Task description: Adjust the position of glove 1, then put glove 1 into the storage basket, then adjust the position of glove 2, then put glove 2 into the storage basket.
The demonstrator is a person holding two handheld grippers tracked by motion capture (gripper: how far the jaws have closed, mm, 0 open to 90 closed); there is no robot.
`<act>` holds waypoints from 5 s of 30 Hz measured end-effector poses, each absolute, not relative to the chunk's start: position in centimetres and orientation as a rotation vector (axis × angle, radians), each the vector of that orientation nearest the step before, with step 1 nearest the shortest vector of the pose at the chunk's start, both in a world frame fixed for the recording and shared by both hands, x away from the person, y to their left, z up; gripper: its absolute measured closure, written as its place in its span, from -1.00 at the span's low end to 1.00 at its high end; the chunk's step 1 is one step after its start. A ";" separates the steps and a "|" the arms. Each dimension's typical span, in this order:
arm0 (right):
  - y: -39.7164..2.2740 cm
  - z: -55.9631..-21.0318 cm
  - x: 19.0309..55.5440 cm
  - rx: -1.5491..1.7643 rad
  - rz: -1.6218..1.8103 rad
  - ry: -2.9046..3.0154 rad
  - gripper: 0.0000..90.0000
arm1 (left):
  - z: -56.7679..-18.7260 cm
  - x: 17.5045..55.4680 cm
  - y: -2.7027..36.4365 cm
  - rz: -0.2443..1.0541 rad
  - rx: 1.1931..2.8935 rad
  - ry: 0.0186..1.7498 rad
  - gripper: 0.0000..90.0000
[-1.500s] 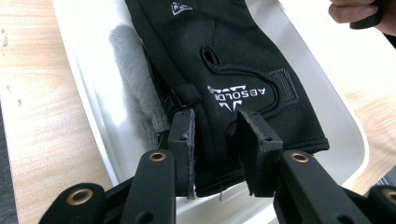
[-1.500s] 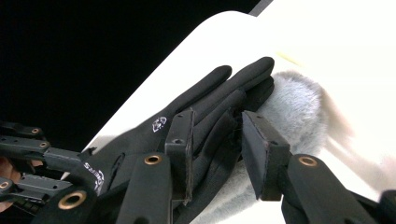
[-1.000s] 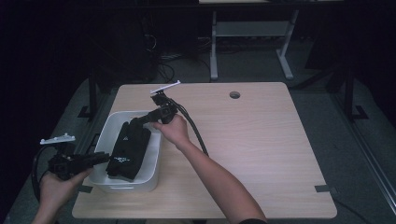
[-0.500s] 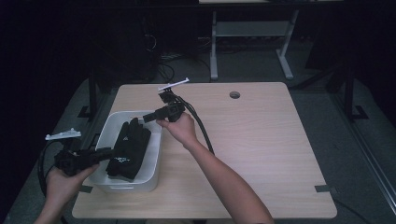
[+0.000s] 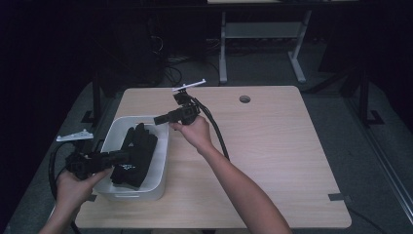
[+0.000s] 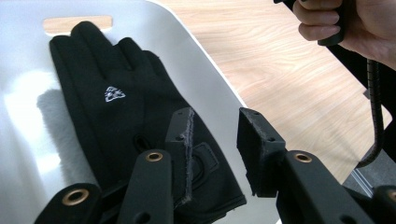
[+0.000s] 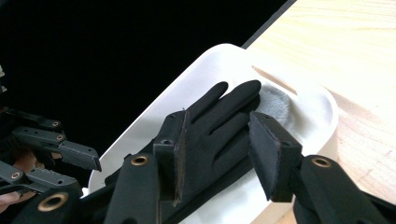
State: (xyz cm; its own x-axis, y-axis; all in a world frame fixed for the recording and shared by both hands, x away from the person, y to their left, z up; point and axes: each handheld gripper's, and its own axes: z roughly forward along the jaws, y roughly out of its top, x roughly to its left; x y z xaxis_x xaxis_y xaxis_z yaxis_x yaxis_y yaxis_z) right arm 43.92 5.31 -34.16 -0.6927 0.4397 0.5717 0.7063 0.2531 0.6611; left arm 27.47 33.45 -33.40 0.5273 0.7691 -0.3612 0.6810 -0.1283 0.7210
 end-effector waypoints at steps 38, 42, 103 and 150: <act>-0.7 -33.0 43.4 -1.141 -1.482 -2.225 0.11 | -32.9 28.4 29.6 0.088 1.894 1.123 0.29; -1.5 -32.9 43.3 -1.156 -1.492 -2.220 0.11 | -32.8 28.6 29.0 0.085 1.901 1.110 0.28; -14.0 -35.3 41.1 -1.388 -1.569 -2.092 0.06 | -33.9 30.3 20.4 -0.029 1.987 0.976 0.22; -22.3 -37.7 38.7 -1.513 -1.583 -2.037 0.04 | -36.0 30.7 12.5 -0.099 2.036 0.885 0.07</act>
State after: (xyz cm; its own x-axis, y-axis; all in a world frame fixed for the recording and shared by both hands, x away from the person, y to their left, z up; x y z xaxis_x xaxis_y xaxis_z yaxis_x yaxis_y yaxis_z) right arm 38.69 -22.34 -37.75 -0.4797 0.6058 0.6347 0.7646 -0.0662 0.6411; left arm 30.69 12.48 -35.96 0.7418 0.5508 -0.3825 0.6217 -0.3512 0.7001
